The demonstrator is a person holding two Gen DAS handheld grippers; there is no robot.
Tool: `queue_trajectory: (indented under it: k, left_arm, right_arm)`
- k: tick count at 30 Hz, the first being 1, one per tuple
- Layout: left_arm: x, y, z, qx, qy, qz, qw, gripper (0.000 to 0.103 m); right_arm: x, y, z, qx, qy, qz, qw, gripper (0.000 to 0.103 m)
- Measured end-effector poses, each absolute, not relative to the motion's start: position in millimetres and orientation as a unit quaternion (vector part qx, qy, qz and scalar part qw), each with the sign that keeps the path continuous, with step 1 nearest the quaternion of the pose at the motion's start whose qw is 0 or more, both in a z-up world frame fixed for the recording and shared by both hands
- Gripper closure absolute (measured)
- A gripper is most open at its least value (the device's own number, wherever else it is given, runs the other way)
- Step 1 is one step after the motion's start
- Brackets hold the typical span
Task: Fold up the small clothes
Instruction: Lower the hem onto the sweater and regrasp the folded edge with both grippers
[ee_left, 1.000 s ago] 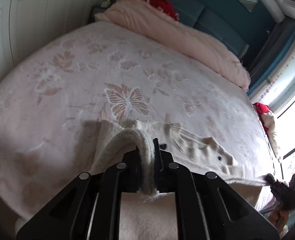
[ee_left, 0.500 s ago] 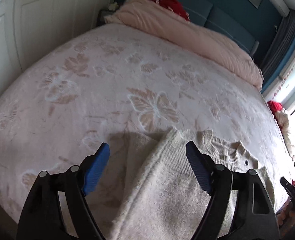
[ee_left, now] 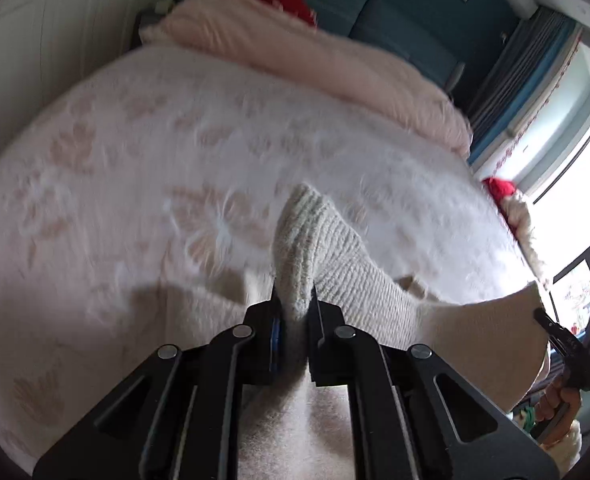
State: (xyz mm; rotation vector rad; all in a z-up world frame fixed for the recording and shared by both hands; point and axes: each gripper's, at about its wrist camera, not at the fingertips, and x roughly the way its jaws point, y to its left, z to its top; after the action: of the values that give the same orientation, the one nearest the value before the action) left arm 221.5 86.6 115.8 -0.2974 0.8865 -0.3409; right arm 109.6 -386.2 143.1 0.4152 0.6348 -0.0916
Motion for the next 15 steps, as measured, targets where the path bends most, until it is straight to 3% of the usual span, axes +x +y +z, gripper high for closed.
queue_trajectory:
  k: [3,7,11,15]
  left_arm:
    - [247,87,110,-0.144,0.436,-0.134,0.878,0.094]
    - [281,75,28,-0.119,0.517,-0.082,0.843,0.094]
    - [270,84,13,-0.137,0.512,-0.072,0.845,0.094]
    - [277,84,-4,-0.122,0.532,-0.07,0.835,0.093]
  right_arm:
    - [134,-407,124,0.2,0.33,-0.076,0.919,0.096]
    - [175,-429,33,0.231,0.447,-0.116,0.856,0.096]
    - [161,-424,55,0.234,0.396,-0.096,0.883,0.096]
    - [181,-432,10,0.209,0.48,-0.102,0.846,0.096]
